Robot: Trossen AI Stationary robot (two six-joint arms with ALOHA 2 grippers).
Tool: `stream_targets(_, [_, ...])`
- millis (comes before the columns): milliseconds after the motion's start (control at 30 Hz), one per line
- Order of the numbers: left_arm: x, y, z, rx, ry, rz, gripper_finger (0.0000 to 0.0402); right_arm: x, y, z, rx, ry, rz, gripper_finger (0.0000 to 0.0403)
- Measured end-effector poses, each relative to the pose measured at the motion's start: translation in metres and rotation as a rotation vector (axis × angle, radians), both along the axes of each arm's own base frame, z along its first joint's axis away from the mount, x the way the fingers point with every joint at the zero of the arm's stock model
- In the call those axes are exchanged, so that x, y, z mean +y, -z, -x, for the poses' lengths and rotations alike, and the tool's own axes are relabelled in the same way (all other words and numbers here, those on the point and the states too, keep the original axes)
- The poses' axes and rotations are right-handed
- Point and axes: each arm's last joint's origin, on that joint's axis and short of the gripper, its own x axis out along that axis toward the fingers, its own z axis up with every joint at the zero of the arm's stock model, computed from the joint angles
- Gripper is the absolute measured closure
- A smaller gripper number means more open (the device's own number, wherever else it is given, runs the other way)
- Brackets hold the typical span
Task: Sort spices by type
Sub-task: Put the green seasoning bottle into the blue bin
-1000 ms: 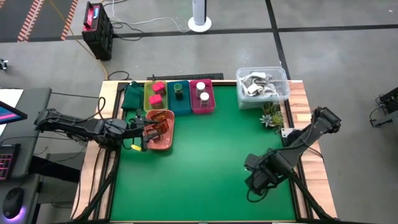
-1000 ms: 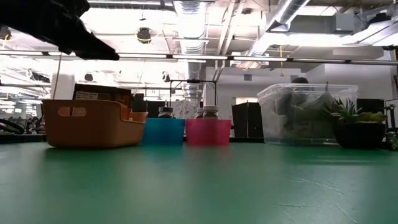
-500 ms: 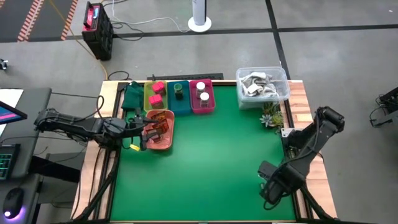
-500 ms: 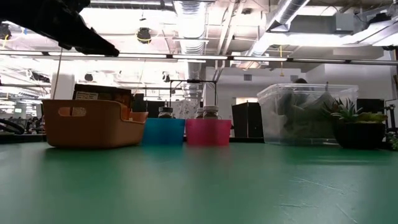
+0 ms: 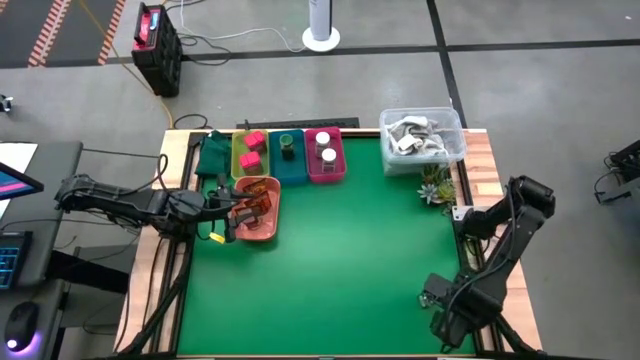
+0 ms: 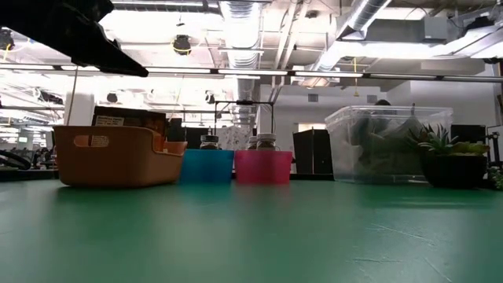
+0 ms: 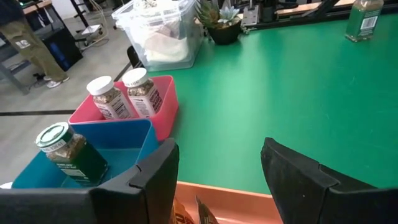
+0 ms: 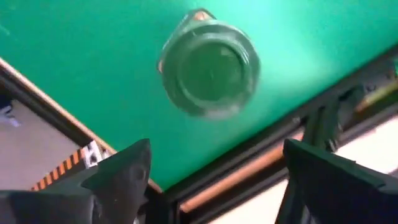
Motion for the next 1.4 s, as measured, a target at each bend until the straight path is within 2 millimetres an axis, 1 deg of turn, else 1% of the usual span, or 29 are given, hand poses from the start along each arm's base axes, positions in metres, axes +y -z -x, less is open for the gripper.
stream_targets(100, [0.000, 0.000, 0.000, 0.002, 0.000, -0.001, 0.0183, -0.003, 0.014, -0.004, -0.008, -0.014, -0.012, 0.0014])
stream_targets(167, [0.000, 0.000, 0.000, 0.005, 0.000, -0.003, 0.0183, -0.005, 0.019, -0.006, -0.010, -0.028, -0.017, 0.0015])
stream_targets(333, [0.000, 0.001, 0.000, 0.017, 0.000, -0.006, 0.0183, -0.012, 0.025, -0.014, -0.036, -0.087, -0.009, 0.0016])
stream_targets(500, [0.000, 0.002, 0.001, 0.023, -0.003, -0.007, 0.0183, -0.022, 0.035, -0.018, -0.013, -0.148, 0.007, 0.0016])
stream_targets(700, [0.000, 0.003, 0.001, 0.034, -0.005, -0.007, 0.0183, -0.027, 0.037, -0.026, -0.027, -0.197, -0.016, 0.0024])
stream_targets(800, [0.000, 0.003, 0.001, 0.031, -0.009, 0.006, 0.0183, -0.027, 0.037, -0.029, -0.043, -0.231, -0.032, 0.0042])
stream_targets(933, [0.000, 0.003, 0.001, 0.030, -0.012, 0.015, 0.0183, -0.028, 0.037, -0.030, -0.048, -0.269, -0.034, 0.0076])
stream_targets(1233, [0.000, 0.005, 0.002, 0.044, -0.016, 0.022, 0.0183, -0.029, 0.036, -0.030, -0.047, -0.306, -0.037, 0.0182])
stream_targets(1400, [0.000, 0.005, 0.002, 0.037, -0.018, 0.051, 0.0183, -0.032, 0.036, -0.035, -0.053, -0.296, -0.043, 0.0183])
